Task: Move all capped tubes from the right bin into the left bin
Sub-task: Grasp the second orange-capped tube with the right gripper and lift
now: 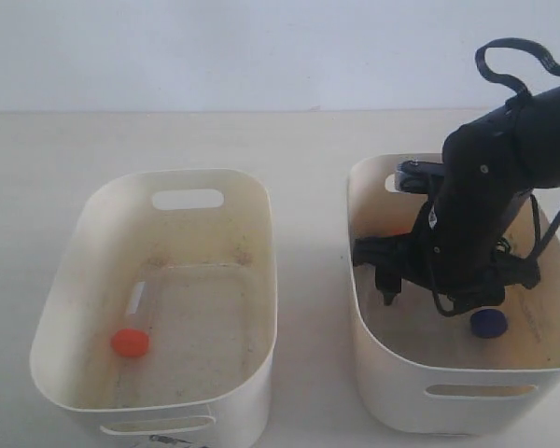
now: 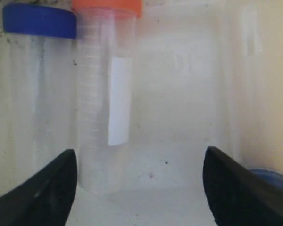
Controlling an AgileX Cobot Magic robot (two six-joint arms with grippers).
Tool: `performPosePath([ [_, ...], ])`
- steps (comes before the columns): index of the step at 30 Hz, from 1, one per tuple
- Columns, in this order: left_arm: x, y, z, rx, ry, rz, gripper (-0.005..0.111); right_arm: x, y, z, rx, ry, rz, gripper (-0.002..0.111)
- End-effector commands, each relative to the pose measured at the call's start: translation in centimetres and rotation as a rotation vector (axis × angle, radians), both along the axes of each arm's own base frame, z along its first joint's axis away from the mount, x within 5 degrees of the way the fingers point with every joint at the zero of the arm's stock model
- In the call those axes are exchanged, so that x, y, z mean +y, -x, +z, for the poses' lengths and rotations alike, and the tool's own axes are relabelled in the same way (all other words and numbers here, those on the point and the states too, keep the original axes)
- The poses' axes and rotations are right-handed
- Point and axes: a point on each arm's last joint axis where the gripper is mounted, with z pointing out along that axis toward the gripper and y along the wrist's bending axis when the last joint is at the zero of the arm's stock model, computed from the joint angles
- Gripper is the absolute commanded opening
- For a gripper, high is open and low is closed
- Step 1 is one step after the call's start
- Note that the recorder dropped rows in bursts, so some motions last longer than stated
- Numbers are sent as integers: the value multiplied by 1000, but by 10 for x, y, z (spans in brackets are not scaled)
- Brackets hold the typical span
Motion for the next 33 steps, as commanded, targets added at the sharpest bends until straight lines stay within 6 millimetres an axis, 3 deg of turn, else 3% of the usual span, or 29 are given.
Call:
performPosePath([
  [1,0,0,3,-20,18,1,4,0,-2,-5,-10,-1,3,70],
  [7,0,0,3,-20,18,1,4,0,-4,-20,23,18,11,67],
  [9,0,0,3,-20,18,1,4,1,-5,-21,8,18,19,52],
  [13,0,0,3,-20,18,1,4,1,-6,-21,2,14,20,7],
  [14,0,0,3,-20,18,1,4,1,-5,-20,6,17,19,0],
  [23,0,0,3,-20,18,1,4,-4,3,30,-102,9,100,0],
  [33,0,0,3,-20,18,1,4,-16,44,130,-368,-101,146,0],
])
